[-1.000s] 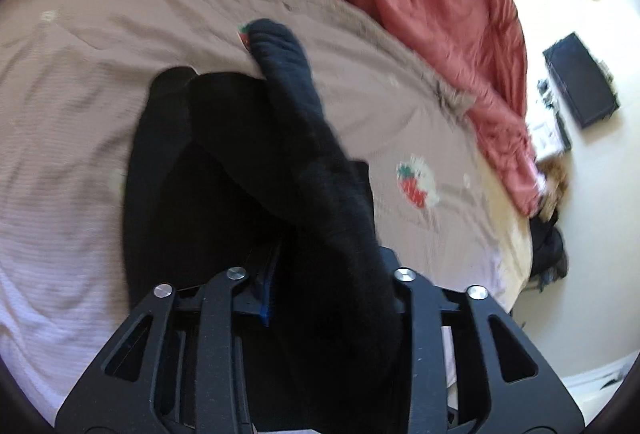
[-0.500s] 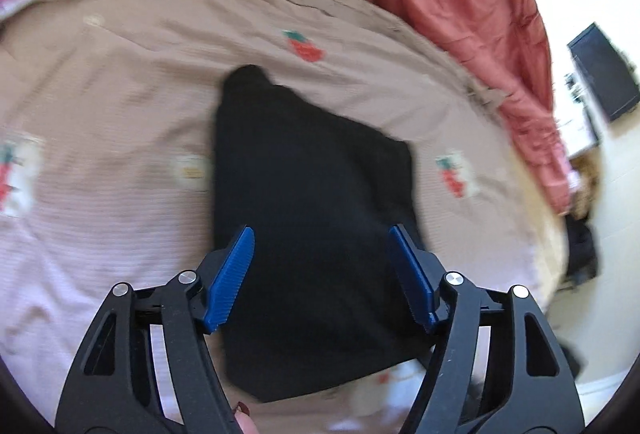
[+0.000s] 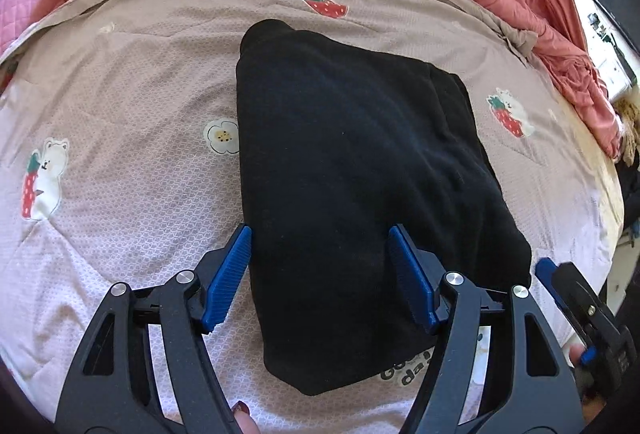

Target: Fold small clothes

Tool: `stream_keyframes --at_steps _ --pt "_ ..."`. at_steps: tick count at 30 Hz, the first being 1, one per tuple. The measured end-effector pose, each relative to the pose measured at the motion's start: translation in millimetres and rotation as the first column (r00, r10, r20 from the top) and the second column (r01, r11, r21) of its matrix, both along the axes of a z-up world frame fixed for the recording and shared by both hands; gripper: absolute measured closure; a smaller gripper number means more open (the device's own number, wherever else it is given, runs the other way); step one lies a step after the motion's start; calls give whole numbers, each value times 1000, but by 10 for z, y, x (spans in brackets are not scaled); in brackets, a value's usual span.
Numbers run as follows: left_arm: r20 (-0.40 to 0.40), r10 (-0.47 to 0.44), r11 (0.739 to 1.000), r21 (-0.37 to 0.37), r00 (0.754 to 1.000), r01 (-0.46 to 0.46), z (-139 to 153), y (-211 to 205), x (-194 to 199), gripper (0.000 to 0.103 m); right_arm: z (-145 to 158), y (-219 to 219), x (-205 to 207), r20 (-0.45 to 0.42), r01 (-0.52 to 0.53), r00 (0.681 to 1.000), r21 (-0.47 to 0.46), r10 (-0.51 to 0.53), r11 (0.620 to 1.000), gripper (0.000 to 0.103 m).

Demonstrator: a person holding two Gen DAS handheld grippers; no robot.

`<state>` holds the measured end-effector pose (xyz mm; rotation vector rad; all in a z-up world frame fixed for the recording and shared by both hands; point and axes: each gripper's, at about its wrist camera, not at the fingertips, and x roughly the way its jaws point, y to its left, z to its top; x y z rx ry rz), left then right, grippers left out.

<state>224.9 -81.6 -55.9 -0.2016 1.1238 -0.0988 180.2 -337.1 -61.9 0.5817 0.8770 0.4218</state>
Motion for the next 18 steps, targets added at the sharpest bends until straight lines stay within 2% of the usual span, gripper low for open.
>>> stream_keyframes --at_steps 3,5,12,14,15,16,18 --pt "14 -5 1000 9 1000 5 -10 -9 -36 42 -81 94 124 -35 -41 999 -27 40 999 39" --pt "22 -9 1000 15 1000 8 -9 -28 -55 41 -125 159 188 -52 -65 997 -13 64 998 34" --pt "27 -3 1000 3 1000 2 -7 -29 -52 41 -104 268 227 -29 -102 995 -62 100 993 35" --pt "29 -2 1000 3 1000 2 -7 -26 -56 41 -138 268 256 -41 -107 994 -88 103 990 53" --pt "30 -2 1000 3 1000 2 -7 -28 -56 41 -154 263 264 -45 -116 993 -82 113 990 71" --pt "31 -3 1000 4 1000 3 -7 -33 -56 41 -168 258 271 -51 -121 992 -74 118 990 79" --pt "34 -3 1000 10 999 3 0 -44 -57 41 -150 254 264 -44 -124 992 -76 121 989 82"
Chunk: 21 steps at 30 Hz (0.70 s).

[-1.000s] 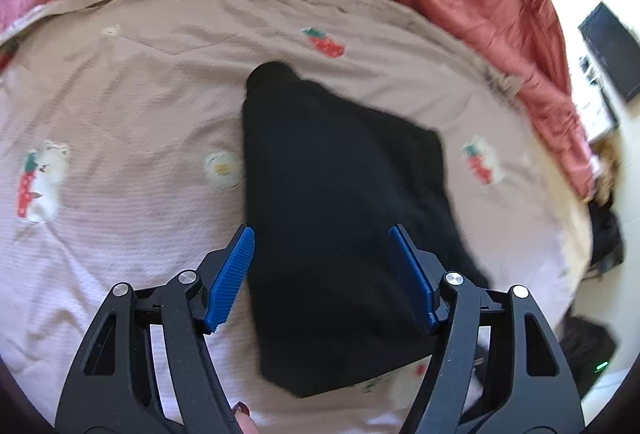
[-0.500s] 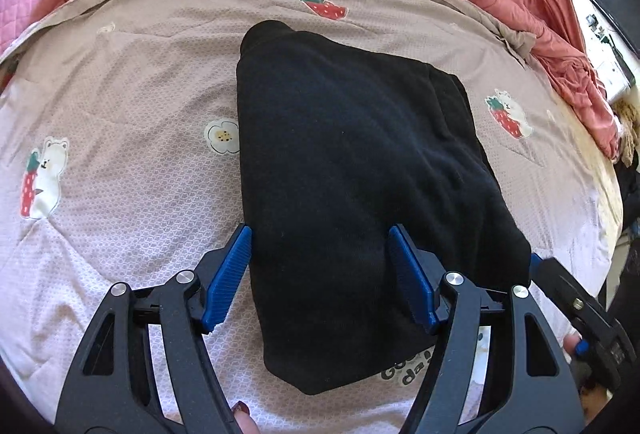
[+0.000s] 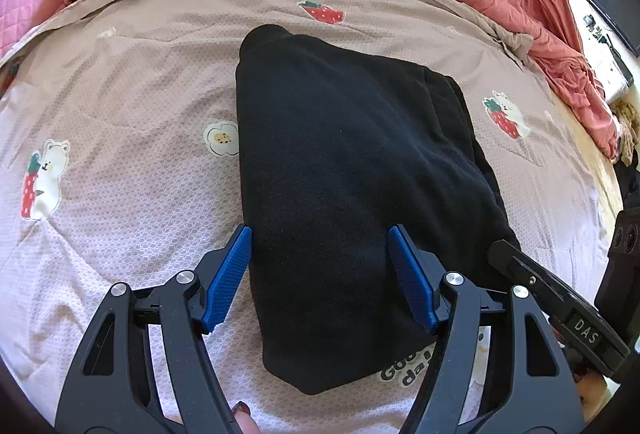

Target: Fold small clothes

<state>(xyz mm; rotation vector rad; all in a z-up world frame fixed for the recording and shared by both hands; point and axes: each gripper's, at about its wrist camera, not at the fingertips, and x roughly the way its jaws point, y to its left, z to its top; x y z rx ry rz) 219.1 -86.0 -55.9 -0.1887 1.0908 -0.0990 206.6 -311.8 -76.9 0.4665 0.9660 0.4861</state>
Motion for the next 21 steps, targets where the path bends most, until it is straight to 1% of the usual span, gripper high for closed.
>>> stream_keyframes --at_steps 6,10,11,13,14,15,17,21 --pt "6 7 1000 -11 1000 -6 36 -8 -10 41 175 -71 -59 54 6 999 12 -7 1000 85" --pt "21 -14 999 -30 1000 14 116 -60 -34 41 323 -157 -146 87 2 996 -2 -2 1000 86" --pt "26 -25 999 -32 999 26 137 -91 -41 41 344 -192 -175 99 9 995 -23 -7 1000 86" --pt "29 -45 999 -20 999 45 140 -158 -41 41 268 -213 -142 73 33 997 -74 -28 997 86" --pt "25 -56 998 -3 998 56 117 -204 -32 41 194 -221 -107 45 39 998 -88 -35 995 86" --pt "22 -61 998 11 998 60 93 -224 -23 41 92 -220 -57 -2 41 999 -88 -41 995 86" --pt "12 -62 997 47 998 61 20 -265 -13 40 -85 -249 8 -80 56 995 -54 -60 997 85" --pt "11 -60 997 57 998 59 -52 -249 -22 35 -153 -334 25 -115 90 989 1 -89 996 83"
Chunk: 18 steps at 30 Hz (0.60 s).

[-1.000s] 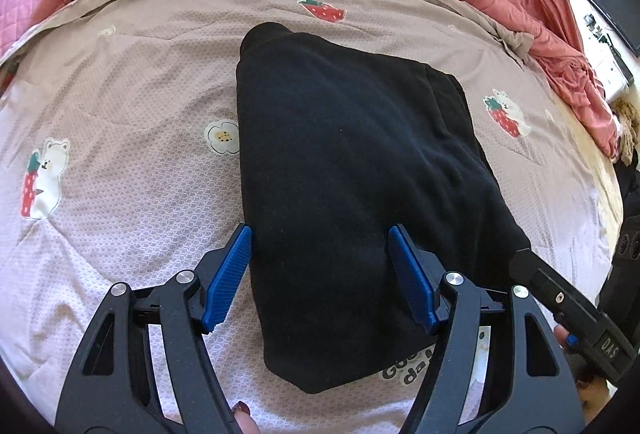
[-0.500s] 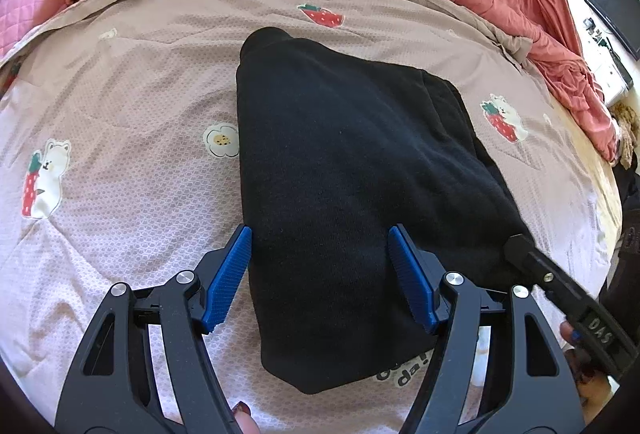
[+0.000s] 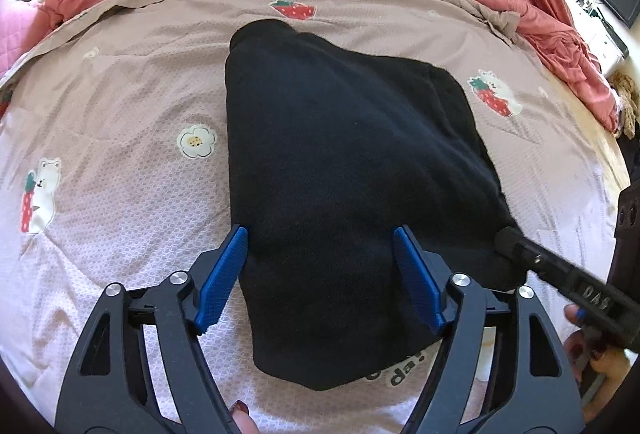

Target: Fold small clothes

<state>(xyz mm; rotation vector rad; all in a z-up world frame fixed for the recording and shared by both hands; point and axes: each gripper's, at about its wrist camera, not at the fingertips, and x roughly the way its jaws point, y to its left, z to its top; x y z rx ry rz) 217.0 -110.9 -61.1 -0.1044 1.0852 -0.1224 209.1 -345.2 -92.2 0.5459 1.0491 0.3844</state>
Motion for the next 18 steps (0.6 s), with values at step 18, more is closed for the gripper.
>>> stream_keyframes --at_steps 18 --pt "-6 39 997 -62 999 -40 -70 157 -47 33 438 275 2 249 -87 961 -138 119 987 74"
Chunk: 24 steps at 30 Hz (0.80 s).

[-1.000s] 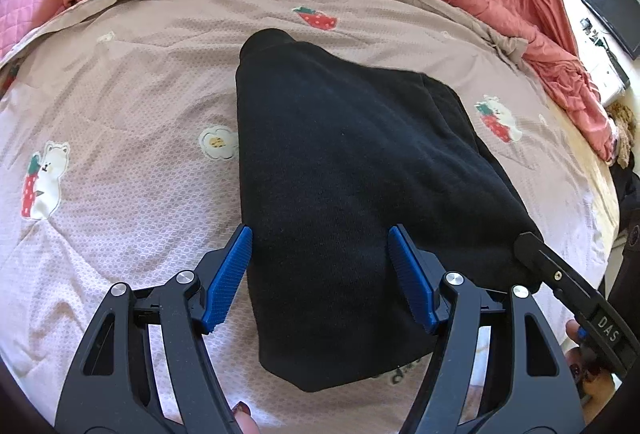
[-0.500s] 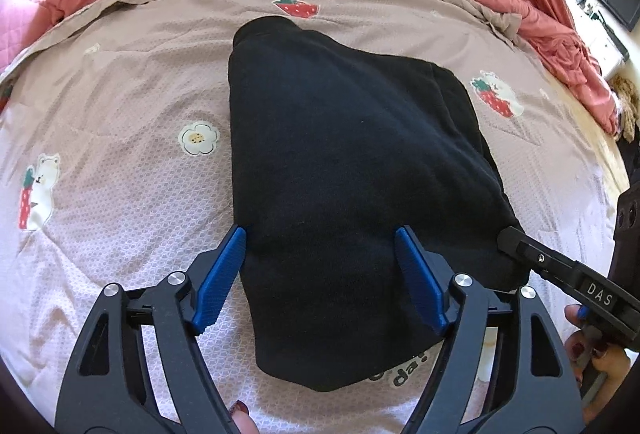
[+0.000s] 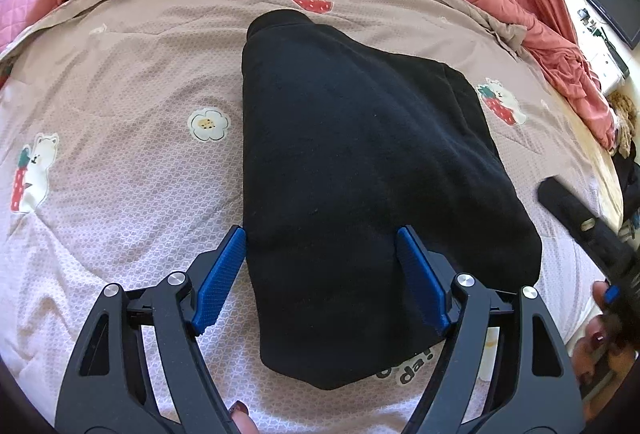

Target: Fold small clothes

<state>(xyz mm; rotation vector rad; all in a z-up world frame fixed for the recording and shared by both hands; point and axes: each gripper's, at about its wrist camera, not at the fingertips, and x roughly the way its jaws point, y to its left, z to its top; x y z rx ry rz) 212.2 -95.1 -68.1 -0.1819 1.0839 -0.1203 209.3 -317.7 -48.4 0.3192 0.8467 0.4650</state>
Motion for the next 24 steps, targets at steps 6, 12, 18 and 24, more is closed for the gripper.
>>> stream_keyframes --at_steps 6,12,18,24 --pt "-14 -1 1000 -10 1000 1 -47 -11 -6 29 -371 4 176 -163 15 986 -113 -33 993 71" --pt "-13 11 1000 -29 1000 -12 -31 20 -30 29 -310 -44 126 -138 25 990 -102 -39 994 68" --pt "-8 18 1000 -22 1000 -18 22 30 -59 30 -195 -38 71 -83 42 995 -88 -50 995 64" --pt "6 22 1000 -19 1000 -22 84 8 -107 30 -82 -97 35 -34 67 997 -55 -69 996 59"
